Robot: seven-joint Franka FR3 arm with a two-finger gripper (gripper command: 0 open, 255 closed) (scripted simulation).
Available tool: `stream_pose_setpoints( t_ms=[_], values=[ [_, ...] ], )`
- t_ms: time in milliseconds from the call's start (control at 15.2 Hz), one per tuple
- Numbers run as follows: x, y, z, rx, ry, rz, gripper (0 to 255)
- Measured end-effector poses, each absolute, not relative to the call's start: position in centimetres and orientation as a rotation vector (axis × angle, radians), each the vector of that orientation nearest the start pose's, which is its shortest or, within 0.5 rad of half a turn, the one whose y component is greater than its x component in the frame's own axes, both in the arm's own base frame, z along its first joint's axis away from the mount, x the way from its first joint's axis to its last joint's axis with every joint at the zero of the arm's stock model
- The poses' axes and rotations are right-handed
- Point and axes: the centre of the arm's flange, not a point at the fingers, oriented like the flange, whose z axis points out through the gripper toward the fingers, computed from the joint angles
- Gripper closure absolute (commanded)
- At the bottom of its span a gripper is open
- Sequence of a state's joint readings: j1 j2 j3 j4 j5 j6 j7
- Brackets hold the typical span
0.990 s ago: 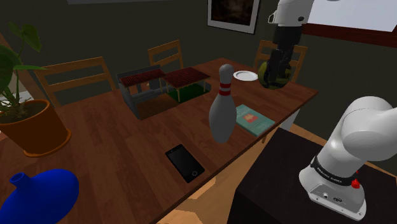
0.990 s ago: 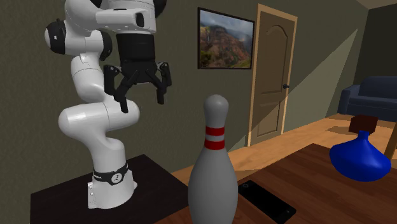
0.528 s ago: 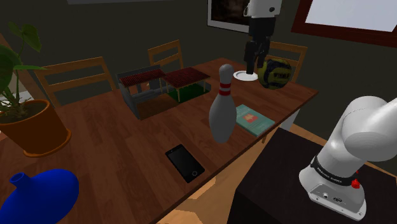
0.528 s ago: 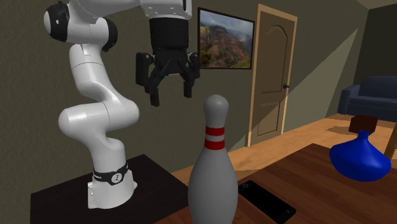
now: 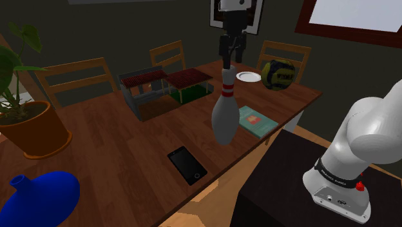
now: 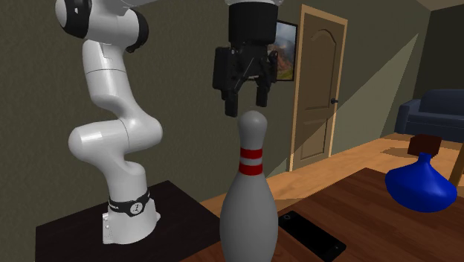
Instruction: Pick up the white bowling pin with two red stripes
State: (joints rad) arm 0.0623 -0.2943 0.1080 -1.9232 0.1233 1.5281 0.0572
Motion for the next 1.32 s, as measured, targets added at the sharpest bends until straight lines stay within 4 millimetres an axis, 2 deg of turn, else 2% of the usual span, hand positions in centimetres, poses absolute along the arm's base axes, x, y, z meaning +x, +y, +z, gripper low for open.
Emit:
stream_pose_setpoints(
  t_ms=[462,528,1188,1320],
  values=[
    [44.7,9.9,57.2,-3.051,-0.167,0.173,0],
    [44.7,10.0,57.0,-3.051,-0.167,0.173,255],
    [44.7,10.0,56.9,-3.052,-0.166,0.170,255],
    [44.7,10.0,57.5,-3.052,-0.167,0.175,255]
  ],
)
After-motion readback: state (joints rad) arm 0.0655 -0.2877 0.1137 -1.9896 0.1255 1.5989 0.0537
